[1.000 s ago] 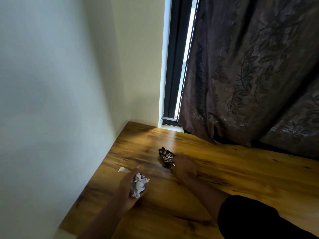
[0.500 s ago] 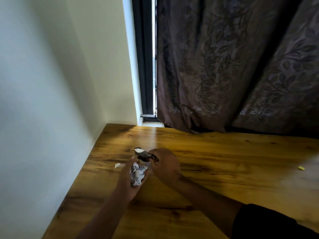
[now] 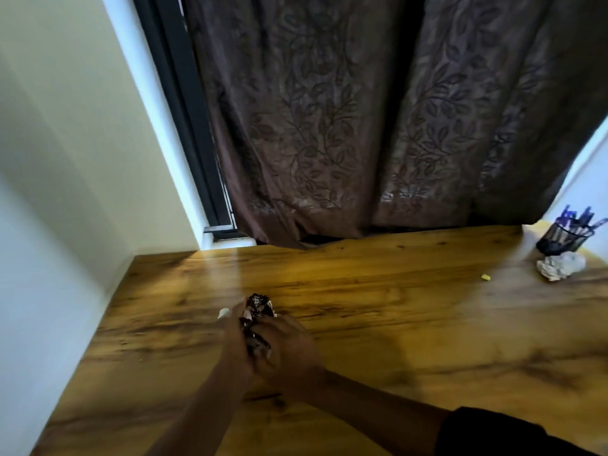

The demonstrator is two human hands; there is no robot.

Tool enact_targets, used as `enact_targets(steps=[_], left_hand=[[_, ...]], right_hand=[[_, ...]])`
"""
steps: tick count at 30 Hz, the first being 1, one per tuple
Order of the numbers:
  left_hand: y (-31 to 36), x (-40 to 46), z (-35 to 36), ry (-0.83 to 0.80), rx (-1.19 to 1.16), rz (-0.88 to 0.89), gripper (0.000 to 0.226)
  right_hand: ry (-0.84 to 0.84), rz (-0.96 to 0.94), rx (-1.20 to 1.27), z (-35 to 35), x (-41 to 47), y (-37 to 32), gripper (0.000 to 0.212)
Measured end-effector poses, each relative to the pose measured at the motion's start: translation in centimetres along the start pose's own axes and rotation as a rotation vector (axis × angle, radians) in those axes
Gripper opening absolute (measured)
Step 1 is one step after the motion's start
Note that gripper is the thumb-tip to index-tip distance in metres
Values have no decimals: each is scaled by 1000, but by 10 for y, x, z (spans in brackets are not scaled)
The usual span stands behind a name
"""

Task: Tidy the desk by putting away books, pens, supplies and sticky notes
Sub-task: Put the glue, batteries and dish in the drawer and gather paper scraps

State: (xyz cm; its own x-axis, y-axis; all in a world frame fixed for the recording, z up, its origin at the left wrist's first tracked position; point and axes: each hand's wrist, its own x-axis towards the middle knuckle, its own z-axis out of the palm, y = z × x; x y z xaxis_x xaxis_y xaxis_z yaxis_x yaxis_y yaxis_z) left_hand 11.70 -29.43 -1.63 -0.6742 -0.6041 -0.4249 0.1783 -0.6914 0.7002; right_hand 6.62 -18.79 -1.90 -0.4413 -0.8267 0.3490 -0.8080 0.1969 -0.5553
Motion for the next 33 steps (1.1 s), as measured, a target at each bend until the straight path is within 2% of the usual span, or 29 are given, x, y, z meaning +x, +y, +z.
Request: enact_targets(steps=[1,4,9,12,14,15,17,18,19,20,21,22,23,26,28,30,33], left_hand=[[-3,-1,7,-11,19,-3,55],[-9,-7,23,-57,32,-30,39],[-31,1,39,-50,94,-122,44],[-40,-2,59,-9,203,-136,31],[-49,5,57,7,257,-99,28],[-57,12,53,-49,268,-92,34],[-70,27,56,-179,224,-207,71],[-77,33,55,-219,254,-223,81],[-84,36,56,-241,233,-263,81],[-87,34,59,-210,224,-296,79],[-89,26,73,-163,90,-360,73],[-95,27,81,-71,67,-414,59],[-98,24,92,-41,98,-317,43],[-112,14,127,45,141,-246,17],[-120,4,141,58,149,-271,16],[-132,0,154,43,105,-339,23],[-147,1,172,7,92,-401,24]], right_hand=[[-6,12,-6,-3,-3,5,43],[-85,-5,-64,-18,-7,20,50],[-252,-88,-244,-42,-13,42,66],[-303,-92,-290,-55,-15,52,64],[-316,-104,-205,-68,-17,58,54],[-310,-91,-133,-76,-18,62,45],[-291,-8,-22,-94,-21,70,31],[-270,32,6,-100,-23,75,28],[-237,56,26,-106,-27,82,27],[-200,55,34,-111,-33,88,25],[-161,44,38,-112,-37,96,24],[-121,30,45,-115,-43,103,22],[-77,22,54,-118,-47,110,22],[72,73,54,-135,-60,142,28],[95,165,-17,-147,-69,177,39],[35,286,-124,-165,-79,218,49],[-91,417,-297,-196,-91,277,47]])
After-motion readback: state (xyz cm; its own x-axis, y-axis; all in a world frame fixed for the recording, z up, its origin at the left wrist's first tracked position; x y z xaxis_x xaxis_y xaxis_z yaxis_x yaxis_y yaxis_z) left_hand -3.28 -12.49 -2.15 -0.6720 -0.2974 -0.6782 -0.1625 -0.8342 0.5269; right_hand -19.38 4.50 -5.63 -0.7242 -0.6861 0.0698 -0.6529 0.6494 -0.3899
